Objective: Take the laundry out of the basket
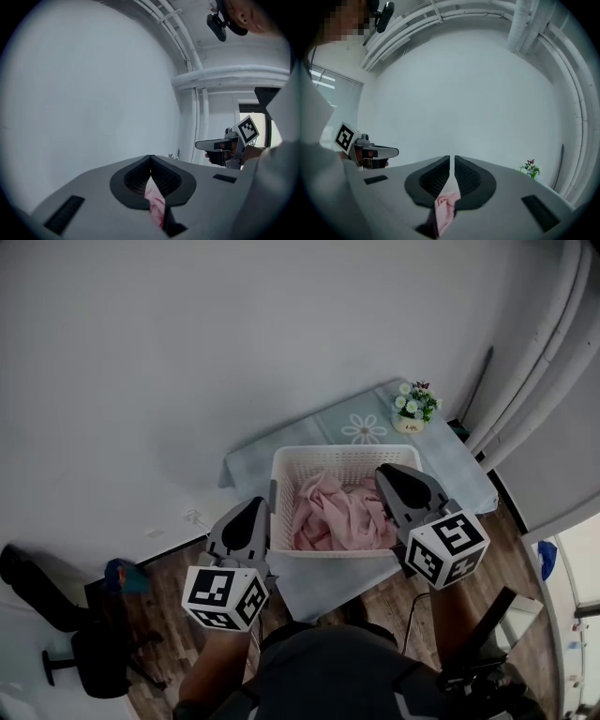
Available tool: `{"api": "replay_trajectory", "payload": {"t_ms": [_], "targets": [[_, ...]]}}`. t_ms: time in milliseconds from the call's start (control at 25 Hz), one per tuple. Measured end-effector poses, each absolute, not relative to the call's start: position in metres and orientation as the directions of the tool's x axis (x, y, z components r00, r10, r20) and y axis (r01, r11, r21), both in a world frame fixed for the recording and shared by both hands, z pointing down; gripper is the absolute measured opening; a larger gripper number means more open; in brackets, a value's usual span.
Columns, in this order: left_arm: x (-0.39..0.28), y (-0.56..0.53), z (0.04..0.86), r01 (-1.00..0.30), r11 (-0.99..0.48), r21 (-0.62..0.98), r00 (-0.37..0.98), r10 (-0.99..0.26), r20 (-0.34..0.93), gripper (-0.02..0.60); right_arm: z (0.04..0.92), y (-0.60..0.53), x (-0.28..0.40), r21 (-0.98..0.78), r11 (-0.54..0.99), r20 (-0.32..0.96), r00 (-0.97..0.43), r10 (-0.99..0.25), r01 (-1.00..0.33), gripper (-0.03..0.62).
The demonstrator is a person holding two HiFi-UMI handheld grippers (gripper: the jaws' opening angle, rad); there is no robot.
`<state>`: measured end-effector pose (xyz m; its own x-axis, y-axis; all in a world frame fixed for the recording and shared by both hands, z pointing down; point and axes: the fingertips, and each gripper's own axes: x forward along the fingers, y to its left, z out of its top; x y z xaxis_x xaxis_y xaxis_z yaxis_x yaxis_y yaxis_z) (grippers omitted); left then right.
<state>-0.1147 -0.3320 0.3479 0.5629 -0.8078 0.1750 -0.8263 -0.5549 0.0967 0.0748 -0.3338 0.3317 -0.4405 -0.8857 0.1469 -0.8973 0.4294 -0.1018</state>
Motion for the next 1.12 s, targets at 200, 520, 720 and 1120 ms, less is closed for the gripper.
{"api": "replay_trajectory", "payload": {"t_ms": [200, 520, 720, 1120], "targets": [[-0.136, -0.350, 0.372, -0.799, -0.587, 0.134, 0.602, -0.773, 0.202, 0.009, 0.341, -0.347, 0.061, -0.067, 0.403, 0.208, -0.407, -0.889, -0.913, 0.025], [-0.147, -0.368, 0.387, -0.809, -0.566, 0.158, 0.588, -0.772, 0.242, 0.009, 0.376, -0.368, 0.044, -0.043, 0.499, 0.311, -0.486, -0.817, -0.866, 0.129], [-0.141, -0.378, 0.392, -0.829, -0.542, 0.137, 0.557, -0.782, 0.280, 0.009, 0.404, -0.386, 0.034, -0.017, 0.629, 0.386, -0.585, -0.713, -0.777, 0.183], [-0.127, -0.387, 0.408, -0.855, -0.503, 0.125, 0.513, -0.790, 0.334, 0.009, 0.507, -0.383, 0.040, -0.069, 0.815, 0.627, -0.661, -0.414, -0.575, 0.326]]}}
